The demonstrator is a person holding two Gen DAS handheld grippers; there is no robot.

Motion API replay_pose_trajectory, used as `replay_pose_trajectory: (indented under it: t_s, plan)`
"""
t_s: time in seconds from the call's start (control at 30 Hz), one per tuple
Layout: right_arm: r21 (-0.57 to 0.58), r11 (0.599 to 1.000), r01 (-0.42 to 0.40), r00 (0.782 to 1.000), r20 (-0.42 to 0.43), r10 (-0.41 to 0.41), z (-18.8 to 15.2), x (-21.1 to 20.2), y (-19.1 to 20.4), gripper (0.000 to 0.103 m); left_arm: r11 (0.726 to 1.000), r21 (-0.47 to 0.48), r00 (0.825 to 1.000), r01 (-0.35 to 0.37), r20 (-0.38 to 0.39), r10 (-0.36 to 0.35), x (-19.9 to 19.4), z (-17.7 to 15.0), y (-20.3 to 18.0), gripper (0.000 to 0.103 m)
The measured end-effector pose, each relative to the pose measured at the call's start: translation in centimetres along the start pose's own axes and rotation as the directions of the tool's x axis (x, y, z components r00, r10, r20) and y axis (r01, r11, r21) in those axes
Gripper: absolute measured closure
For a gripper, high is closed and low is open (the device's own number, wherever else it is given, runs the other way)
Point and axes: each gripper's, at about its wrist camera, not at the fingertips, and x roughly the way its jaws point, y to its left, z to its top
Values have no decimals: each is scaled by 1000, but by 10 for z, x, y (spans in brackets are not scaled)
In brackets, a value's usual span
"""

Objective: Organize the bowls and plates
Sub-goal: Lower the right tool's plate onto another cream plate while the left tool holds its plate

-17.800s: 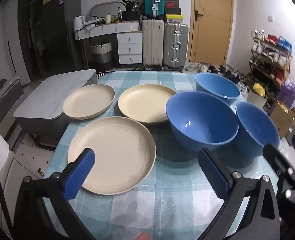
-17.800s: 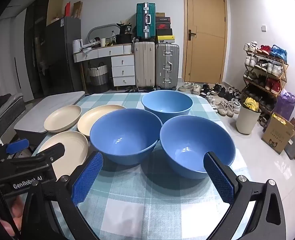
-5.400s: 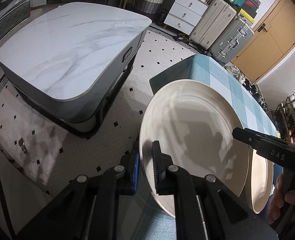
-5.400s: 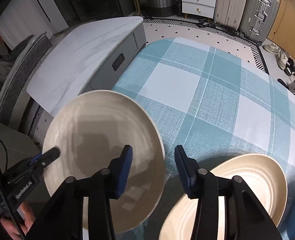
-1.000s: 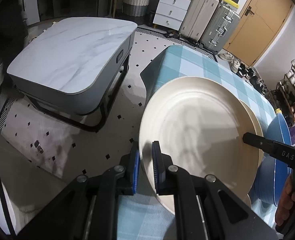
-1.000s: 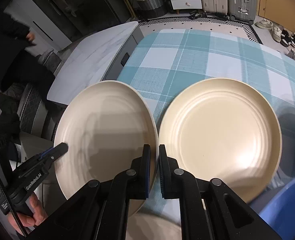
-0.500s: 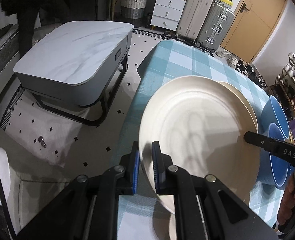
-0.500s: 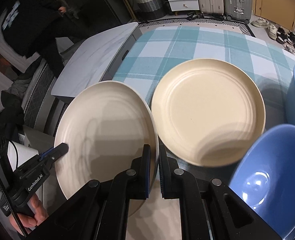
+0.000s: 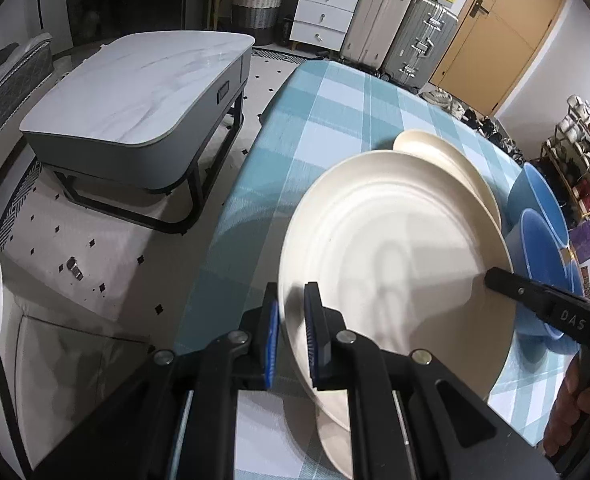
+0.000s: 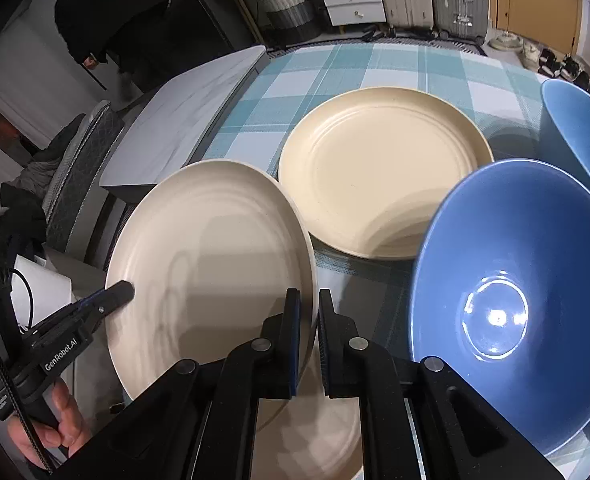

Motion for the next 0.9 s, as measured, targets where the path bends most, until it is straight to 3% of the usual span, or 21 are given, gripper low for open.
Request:
replay_pose_trajectory:
  t_s: [0.7,0.9]
  plan:
    - [47,999,-24,999,24,23,-44,-5,-10,96,1000,26,1000,1,-7,-1,2,-33,-3,94]
    - [57,998,-20,1000,22,19,-65,-3,-14,96,999,6,999,43,-16,-43,3,-43,1,94]
